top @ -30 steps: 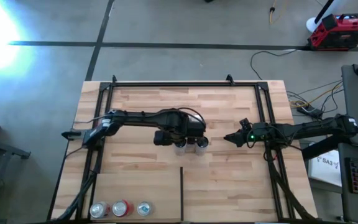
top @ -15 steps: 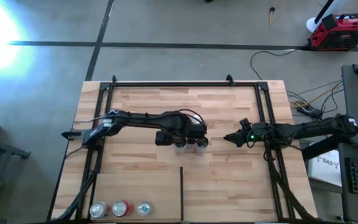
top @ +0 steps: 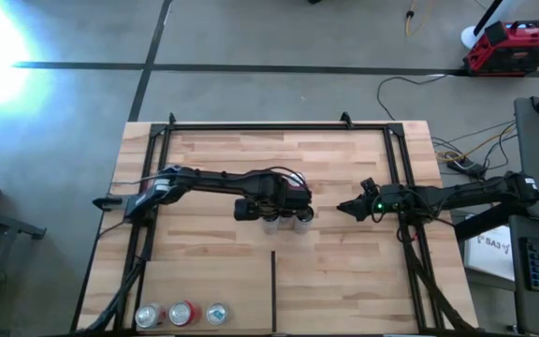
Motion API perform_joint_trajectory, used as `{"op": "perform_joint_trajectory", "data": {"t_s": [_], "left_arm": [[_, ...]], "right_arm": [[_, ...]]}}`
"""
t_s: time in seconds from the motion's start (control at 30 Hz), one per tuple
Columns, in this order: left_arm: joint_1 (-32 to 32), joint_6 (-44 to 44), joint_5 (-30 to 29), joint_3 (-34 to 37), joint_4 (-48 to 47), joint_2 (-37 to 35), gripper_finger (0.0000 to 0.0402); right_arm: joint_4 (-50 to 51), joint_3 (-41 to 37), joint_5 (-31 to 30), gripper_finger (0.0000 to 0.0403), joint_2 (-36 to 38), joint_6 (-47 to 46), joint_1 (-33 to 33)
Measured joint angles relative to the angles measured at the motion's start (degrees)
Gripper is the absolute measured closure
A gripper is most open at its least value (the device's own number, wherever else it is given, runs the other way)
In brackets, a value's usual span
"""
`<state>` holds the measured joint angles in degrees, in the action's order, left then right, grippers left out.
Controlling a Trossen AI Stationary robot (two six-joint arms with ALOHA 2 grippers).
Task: Place canned beverage on shelf
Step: Put the left white pink soda can on the shelf
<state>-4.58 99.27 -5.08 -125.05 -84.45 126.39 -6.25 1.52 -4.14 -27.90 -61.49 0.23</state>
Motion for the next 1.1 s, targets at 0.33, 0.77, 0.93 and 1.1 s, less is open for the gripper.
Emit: {"op": "perform_joint_trajectory", "data": {"t_s": [0.33,0.77,0.93,1.1], "left_arm": [[-0.07,0.66,0.26,0.0,0.39,0.0,0.0161],[-1.03,-3.84,2.71,-4.35,-5.07,-1.73,0.0161],[-1.87,-6.95,2.32,-4.12,-5.37,-3.64,0.0161],[-4.36,-8.84,1.63,-0.86,-5.32,-7.78,0.0161]], "right_arm": [[0.01,0.0,0.01,0.022,0.0,0.0,0.0],[-0.01,0.0,0.0,0.022,0.02,-0.01,0.01],[-0.01,0.0,0.02,0.022,0.0,0.0,0.0],[0.0,0.0,0.01,0.022,0.01,0.02,0.0]]}}
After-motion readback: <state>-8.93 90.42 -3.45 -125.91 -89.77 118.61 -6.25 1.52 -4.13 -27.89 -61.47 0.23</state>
